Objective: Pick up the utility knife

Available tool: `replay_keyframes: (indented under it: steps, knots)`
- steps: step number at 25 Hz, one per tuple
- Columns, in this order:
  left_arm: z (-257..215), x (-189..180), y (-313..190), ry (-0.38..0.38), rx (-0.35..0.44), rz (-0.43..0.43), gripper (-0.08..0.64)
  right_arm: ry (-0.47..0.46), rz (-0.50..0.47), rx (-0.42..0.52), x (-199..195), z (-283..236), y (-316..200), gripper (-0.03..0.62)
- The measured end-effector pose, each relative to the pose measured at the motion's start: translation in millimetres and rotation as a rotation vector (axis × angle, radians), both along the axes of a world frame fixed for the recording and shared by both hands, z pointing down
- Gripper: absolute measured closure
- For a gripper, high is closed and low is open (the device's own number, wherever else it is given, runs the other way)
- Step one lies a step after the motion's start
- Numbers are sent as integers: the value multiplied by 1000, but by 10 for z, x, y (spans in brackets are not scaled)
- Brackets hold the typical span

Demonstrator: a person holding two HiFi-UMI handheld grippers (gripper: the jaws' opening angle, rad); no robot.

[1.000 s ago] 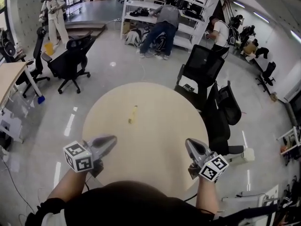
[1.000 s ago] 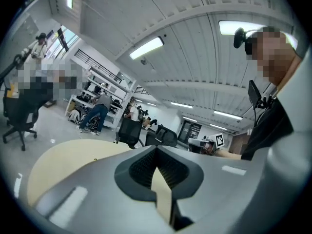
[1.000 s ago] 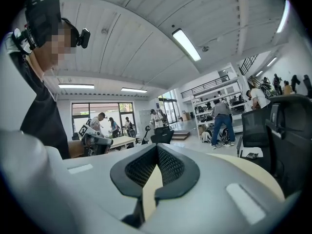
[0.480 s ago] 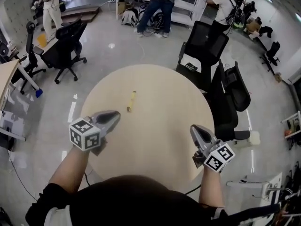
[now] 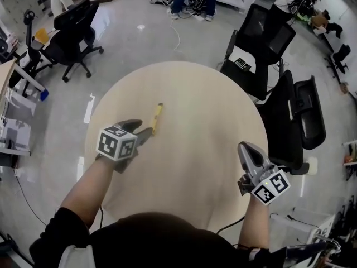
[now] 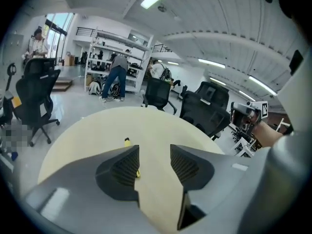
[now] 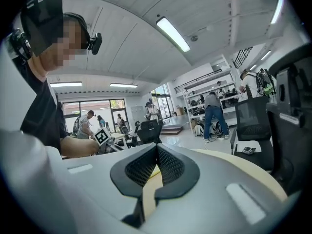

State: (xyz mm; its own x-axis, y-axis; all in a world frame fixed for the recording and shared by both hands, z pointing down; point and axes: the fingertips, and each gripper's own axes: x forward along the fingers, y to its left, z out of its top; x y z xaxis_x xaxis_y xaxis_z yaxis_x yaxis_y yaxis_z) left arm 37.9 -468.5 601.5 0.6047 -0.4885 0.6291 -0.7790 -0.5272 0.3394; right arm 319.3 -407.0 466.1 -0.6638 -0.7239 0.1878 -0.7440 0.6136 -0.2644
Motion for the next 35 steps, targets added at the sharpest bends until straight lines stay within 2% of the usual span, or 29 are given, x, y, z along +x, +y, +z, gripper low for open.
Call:
replay_keyframes:
  steps: [4, 7, 12, 14, 17, 20, 24, 25, 27, 28, 35]
  knots:
    - [657, 180, -482, -88, -98, 4, 318, 8, -16, -5, 103, 425, -621, 577]
    - [1138, 266, -724, -182, -139, 10, 271, -6, -28, -10, 168, 777, -989, 577]
    - [1693, 131, -770, -317, -212, 24, 250, -25, -59, -49, 105, 1320, -1354, 577]
    - [1783, 118, -835, -356, -206, 36, 250, -29, -70, -45, 95, 1448, -1512, 577]
    - [1813, 110, -939, -416, -144, 63, 279, -38, -76, -22, 95, 1591, -1660, 577]
    - [1839, 108, -914, -413, -103, 74, 281, -40, -82, -25, 95, 1781, -1627, 577]
    - [1843, 67, -908, -400, -87, 97, 307, -35, -81, -41, 77, 1958, -1572, 577]
    - [1844, 56, -911, -395, -84, 101, 323, -34, -82, -44, 74, 1986, -1560, 577]
    - [1848, 39, -911, -381, -78, 104, 411, -32, -82, -45, 73, 2020, -1543, 577]
    - [1852, 28, -909, -375, -77, 105, 423, -31, -81, -45, 73, 2028, -1541, 577]
    - [1890, 37, -885, -364, -85, 136, 436, -23, -77, -50, 117, 2035, -1528, 577]
